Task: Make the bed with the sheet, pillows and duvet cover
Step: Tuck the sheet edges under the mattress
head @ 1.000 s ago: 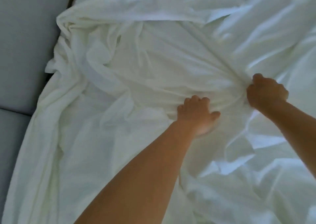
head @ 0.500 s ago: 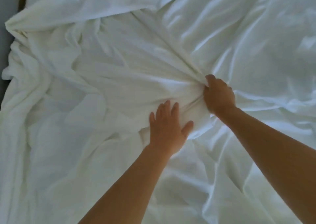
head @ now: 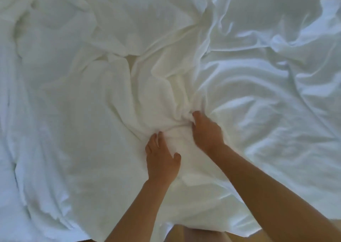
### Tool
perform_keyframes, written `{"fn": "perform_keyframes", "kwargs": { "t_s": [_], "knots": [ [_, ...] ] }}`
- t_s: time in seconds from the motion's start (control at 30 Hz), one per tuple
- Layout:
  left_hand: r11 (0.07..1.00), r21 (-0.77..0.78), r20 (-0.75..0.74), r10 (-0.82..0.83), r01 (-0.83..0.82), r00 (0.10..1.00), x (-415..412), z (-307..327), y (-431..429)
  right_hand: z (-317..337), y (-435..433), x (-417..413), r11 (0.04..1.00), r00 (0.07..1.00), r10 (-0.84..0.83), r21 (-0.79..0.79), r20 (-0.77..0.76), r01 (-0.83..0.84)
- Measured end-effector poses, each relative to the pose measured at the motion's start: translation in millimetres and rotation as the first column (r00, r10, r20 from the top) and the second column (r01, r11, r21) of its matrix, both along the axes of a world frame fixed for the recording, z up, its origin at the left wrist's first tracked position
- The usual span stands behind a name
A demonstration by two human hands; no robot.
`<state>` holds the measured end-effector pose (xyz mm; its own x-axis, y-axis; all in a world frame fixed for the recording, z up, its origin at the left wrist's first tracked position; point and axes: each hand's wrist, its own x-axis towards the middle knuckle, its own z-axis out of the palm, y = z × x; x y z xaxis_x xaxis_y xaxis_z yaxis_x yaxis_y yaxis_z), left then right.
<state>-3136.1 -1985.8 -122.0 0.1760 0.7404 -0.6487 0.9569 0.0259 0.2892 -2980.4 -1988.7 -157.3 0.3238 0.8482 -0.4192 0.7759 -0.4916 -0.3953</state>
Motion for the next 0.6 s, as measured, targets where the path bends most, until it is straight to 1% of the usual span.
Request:
{"fn": "perform_keyframes", "kwargs": {
  "t_s": [0.03, 0.07, 0.1, 0.13, 0.17, 0.23, 0.33, 0.37, 0.43, 0.47, 0.53, 0.57, 0.6],
  "knots": [
    [0.999, -0.019, 0.03, -0.045, 0.046, 0.999, 1, 2, -11, 2, -2, 21, 0.992, 0.991, -0.118, 0.048, 0.056, 0.116],
    [0.996, -0.035, 0.06, -0.085, 0.088, 0.995, 0, 5, -23, 7, -6, 45, 0.965, 0.962, -0.255, 0.09, 0.097, 0.247],
    [0.99, -0.044, 0.078, -0.133, 0.137, 0.988, -1, 7, -34, 13, -15, 65, 0.934, 0.93, -0.351, 0.111, 0.108, 0.34],
    [0.979, -0.057, 0.08, -0.192, 0.197, 0.978, -3, 11, -47, 19, -27, 78, 0.923, 0.919, -0.382, 0.088, 0.099, 0.374],
    [0.96, -0.081, 0.063, -0.264, 0.269, 0.962, -6, 14, -61, 25, -40, 82, 0.942, 0.937, -0.336, 0.029, 0.099, 0.335],
    [0.909, -0.165, 0.012, -0.385, 0.382, 0.923, -15, 18, -93, 33, -80, 66, 0.984, 0.984, -0.15, -0.081, 0.096, 0.158],
    [0.831, -0.251, -0.013, -0.516, 0.497, 0.856, -30, 29, -141, 47, -168, 20, 0.997, 0.997, 0.039, -0.066, 0.065, -0.035],
    [0.815, -0.274, -0.01, -0.533, 0.51, 0.846, -35, 31, -157, 50, -202, 8, 0.992, 0.994, 0.095, -0.09, 0.062, -0.089],
    [0.824, -0.349, 0.016, -0.472, 0.447, 0.882, -42, 41, -186, 54, -276, -12, 0.964, 0.985, 0.172, -0.21, 0.011, -0.166],
    [0.828, -0.38, 0.044, -0.428, 0.412, 0.903, -44, 43, -200, 56, -312, -20, 0.941, 0.983, 0.176, -0.285, -0.048, -0.182],
    [0.811, -0.459, 0.077, -0.37, 0.362, 0.926, -48, 47, -230, 67, -380, -36, 0.864, 0.971, 0.119, -0.46, -0.207, -0.204],
    [0.793, -0.489, 0.057, -0.386, 0.362, 0.921, -47, 50, -247, 74, -410, -40, 0.846, 0.963, 0.063, -0.497, -0.262, -0.191],
    [0.774, -0.508, 0.029, -0.423, 0.378, 0.906, -45, 55, -264, 82, -437, -41, 0.851, 0.96, -0.009, -0.507, -0.278, -0.139]
  ]
}}
